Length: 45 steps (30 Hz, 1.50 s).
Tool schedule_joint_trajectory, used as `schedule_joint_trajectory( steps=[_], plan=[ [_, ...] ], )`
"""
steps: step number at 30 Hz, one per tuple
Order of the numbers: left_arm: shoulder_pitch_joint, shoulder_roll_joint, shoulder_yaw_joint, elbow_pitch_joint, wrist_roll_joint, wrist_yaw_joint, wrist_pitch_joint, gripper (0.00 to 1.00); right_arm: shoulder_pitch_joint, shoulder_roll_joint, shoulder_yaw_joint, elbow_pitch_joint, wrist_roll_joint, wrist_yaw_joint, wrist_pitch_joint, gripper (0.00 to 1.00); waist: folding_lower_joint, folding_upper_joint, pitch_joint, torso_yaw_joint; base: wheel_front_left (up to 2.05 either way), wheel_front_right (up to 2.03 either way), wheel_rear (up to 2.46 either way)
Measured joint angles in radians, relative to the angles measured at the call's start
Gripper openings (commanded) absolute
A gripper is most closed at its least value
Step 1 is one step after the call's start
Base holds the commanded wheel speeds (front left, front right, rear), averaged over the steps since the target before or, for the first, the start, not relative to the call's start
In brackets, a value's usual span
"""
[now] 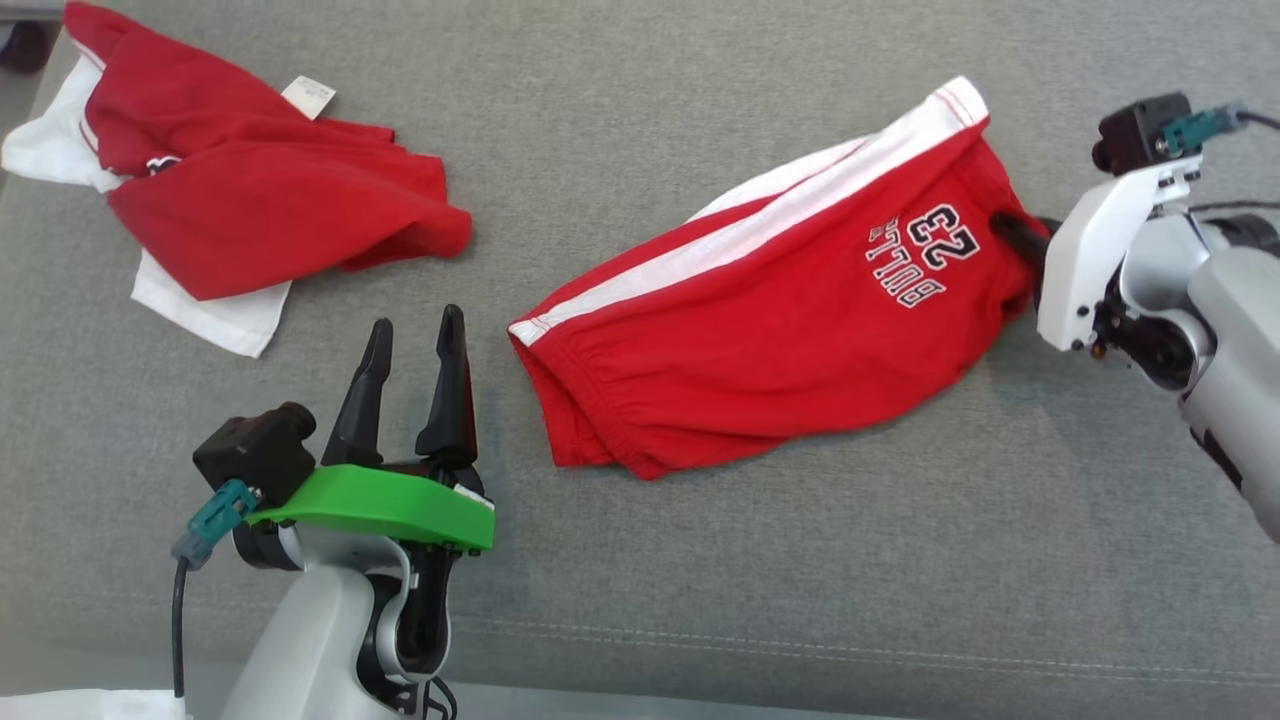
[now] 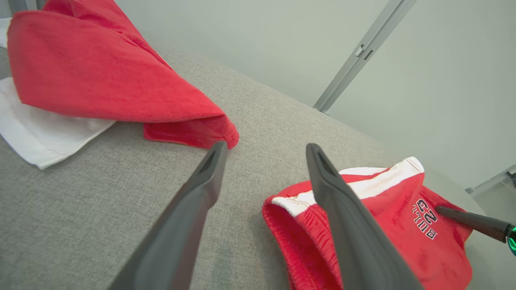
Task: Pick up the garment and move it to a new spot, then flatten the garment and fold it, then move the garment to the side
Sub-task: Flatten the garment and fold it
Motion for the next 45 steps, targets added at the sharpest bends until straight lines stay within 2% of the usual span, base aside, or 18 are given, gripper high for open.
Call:
schedule_joint_trajectory(
  steps=[14,27,41,42,43,44,45],
  plan=[
    [0.054,0.0,0.02,0.002,0.018,0.001,0.0,1.0,0.105,0.026,-0.044,0.015,0.066,0.0,-0.145,0.0,0.0,0.0,-0.06,-0.1,0.0,0.0,0.0],
    [0.091,0.001,0.047,-0.016,0.035,0.001,0.0,1.0,0.231,0.064,-0.058,0.032,0.121,0.0,-0.204,0.0,0.0,0.0,-0.115,-0.186,0.0,0.0,0.0],
    [0.097,0.002,0.042,-0.023,0.05,0.004,0.0,1.0,0.288,0.088,-0.072,0.039,0.133,0.0,-0.279,0.0,0.0,0.0,-0.136,-0.217,0.0,0.0,0.0],
    [0.097,0.002,0.042,-0.023,0.05,0.004,0.0,1.0,0.288,0.09,-0.072,0.042,0.133,-0.001,-0.28,0.11,0.0,0.0,-0.137,-0.218,0.0,0.0,0.0],
    [0.097,0.002,0.042,-0.022,0.05,0.004,0.0,1.0,0.289,0.093,-0.071,0.045,0.132,-0.002,-0.282,0.27,0.0,0.0,-0.137,-0.218,0.0,0.0,0.0],
    [0.097,0.002,0.043,-0.021,0.05,0.004,0.0,1.0,0.292,0.096,-0.071,0.05,0.128,-0.004,-0.294,0.5,0.0,0.0,-0.138,-0.219,0.0,0.0,0.0],
    [0.099,0.002,0.043,-0.021,0.05,0.004,0.0,1.0,0.296,0.098,-0.072,0.052,0.128,-0.008,-0.305,0.93,0.0,0.0,-0.14,-0.221,0.0,0.0,0.0]
  ],
)
